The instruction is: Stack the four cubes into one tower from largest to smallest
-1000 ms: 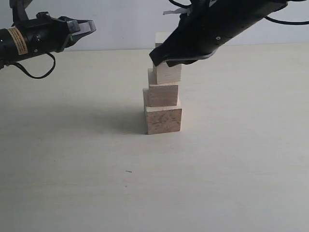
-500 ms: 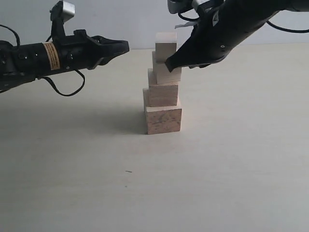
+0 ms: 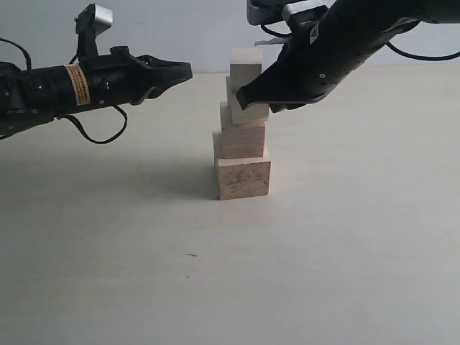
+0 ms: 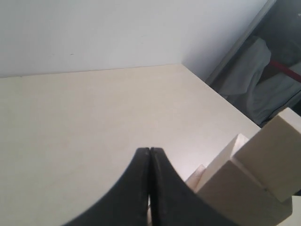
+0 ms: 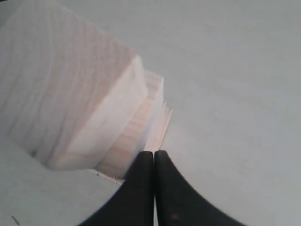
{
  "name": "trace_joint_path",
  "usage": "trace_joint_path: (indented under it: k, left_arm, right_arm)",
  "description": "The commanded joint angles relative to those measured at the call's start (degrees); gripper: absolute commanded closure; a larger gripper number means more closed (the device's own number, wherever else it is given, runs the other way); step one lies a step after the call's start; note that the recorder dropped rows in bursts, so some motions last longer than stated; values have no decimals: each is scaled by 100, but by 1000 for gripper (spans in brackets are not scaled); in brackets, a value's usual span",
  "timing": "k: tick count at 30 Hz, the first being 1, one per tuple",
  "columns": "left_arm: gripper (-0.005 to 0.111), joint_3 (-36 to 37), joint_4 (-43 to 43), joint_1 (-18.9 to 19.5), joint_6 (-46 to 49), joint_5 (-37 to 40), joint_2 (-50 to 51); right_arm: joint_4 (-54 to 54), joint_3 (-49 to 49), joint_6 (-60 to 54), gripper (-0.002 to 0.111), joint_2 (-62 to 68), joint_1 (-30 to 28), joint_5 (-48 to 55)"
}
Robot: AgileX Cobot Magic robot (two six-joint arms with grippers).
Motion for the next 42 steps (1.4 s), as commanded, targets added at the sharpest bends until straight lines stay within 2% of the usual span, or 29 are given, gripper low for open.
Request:
trace_joint_path:
  k: [1,14,18,21,22,24,32,36,42]
  left_arm:
    - [107,-24,-58,-27,13,-23,-4]
    - [107,-24,-58,-27,13,-35,-4]
    - [107,-24,-58,-27,10,-160,-4]
    - [107,-24,-117,-27,10,-747,-4]
    - [107,-24,-195,-27,37,-1137,-4]
    - [107,-24,-389,-27,37,-1433,-4]
    - [107,-24,24,-27,-380,-1626,-4]
    - [107,-24,366,-27,-473,-1631,-4]
    - [107,-24,350,-27,-473,-1631,-4]
  right_arm:
    - [255,-32,-195,108,-14,-6,-57]
    - [270,-32,-200,108,-48,-6,-193]
    - [-872,-32,256,108,-470,-6,-37]
    - [-1491,-32,843,108,-809,-6,-210]
    - [-1345,-32,866,108,-928,-6,-395]
    - [-876,-32,744,108,-983,-6,-559]
    - [578,-32,-193,108,-895,-6,-601]
    - [704,-32,-204,108,-859,-6,-552]
    - [728,-32,-204,108,-678,-6,-827]
